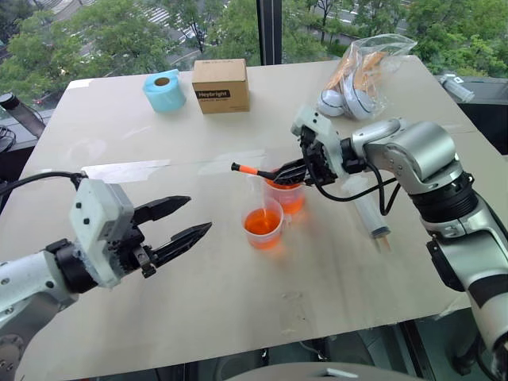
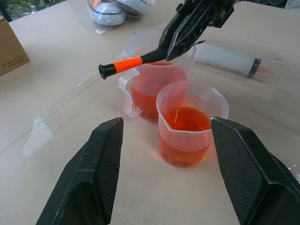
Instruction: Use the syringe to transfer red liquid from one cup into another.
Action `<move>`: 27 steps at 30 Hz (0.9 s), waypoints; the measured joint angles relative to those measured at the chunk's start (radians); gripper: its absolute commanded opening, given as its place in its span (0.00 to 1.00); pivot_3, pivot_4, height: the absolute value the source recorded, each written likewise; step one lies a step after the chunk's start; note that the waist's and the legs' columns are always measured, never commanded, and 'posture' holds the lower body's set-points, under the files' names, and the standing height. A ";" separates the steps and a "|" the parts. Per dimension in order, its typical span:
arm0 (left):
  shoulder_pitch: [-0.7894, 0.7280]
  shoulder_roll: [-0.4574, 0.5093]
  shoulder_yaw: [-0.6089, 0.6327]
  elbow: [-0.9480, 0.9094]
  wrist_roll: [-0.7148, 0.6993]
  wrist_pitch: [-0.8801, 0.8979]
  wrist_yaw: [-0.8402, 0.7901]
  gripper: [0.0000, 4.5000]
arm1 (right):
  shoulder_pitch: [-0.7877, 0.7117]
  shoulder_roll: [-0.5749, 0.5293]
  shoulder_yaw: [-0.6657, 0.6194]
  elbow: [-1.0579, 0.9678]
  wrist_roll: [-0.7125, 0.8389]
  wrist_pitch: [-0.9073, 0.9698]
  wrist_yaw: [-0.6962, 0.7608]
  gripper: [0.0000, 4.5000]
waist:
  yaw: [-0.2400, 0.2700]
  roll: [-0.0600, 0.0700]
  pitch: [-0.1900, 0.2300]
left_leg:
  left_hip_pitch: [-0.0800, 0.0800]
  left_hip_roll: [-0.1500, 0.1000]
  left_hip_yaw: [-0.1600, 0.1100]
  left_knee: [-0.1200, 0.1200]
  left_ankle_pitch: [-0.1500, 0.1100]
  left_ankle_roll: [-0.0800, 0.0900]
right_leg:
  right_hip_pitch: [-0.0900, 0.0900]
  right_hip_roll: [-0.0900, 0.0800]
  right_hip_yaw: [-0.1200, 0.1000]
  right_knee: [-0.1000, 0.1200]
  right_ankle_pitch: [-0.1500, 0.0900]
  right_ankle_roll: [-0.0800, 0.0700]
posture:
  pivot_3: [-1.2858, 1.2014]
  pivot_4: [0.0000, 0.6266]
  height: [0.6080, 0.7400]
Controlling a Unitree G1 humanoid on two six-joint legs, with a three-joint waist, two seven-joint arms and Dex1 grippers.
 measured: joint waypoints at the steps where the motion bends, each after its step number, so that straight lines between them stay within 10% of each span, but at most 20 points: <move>1: -0.001 0.000 0.000 0.000 0.000 0.000 0.000 0.67 | 0.000 -0.004 -0.001 0.000 0.001 0.000 0.002 0.01 | 0.000 0.000 0.000 | 0.000 0.000 0.000 0.000 0.000 0.000 | 0.000 0.000 0.000 0.000 0.000 0.000 | 0.52 0.24 1.00; 14: -0.168 0.020 -0.056 0.008 -0.077 0.004 0.060 0.67 | -0.023 -0.304 -0.166 -0.061 0.085 0.083 0.087 0.01 | 0.008 0.000 0.000 | -0.006 0.000 -0.001 0.000 0.000 0.000 | -0.005 -0.001 -0.001 -0.002 0.000 0.000 | 0.52 0.24 1.00; 25: -0.585 0.046 -0.397 0.118 -0.134 0.020 0.107 0.67 | 0.403 -0.500 -0.322 0.117 -0.115 -0.168 -0.101 0.01 | 0.000 -0.001 0.000 | -0.012 0.000 0.004 0.002 0.001 0.000 | -0.012 0.003 0.003 0.002 0.000 0.001 | 0.52 0.24 1.00; 27: -0.626 0.046 -0.440 0.148 -0.127 0.029 0.098 0.67 | 0.447 -0.507 -0.344 0.136 -0.143 -0.235 -0.116 0.20 | -0.001 -0.001 0.000 | -0.012 0.000 0.004 0.002 0.001 0.000 | -0.012 0.004 0.003 0.002 0.000 0.001 | 0.52 0.24 1.00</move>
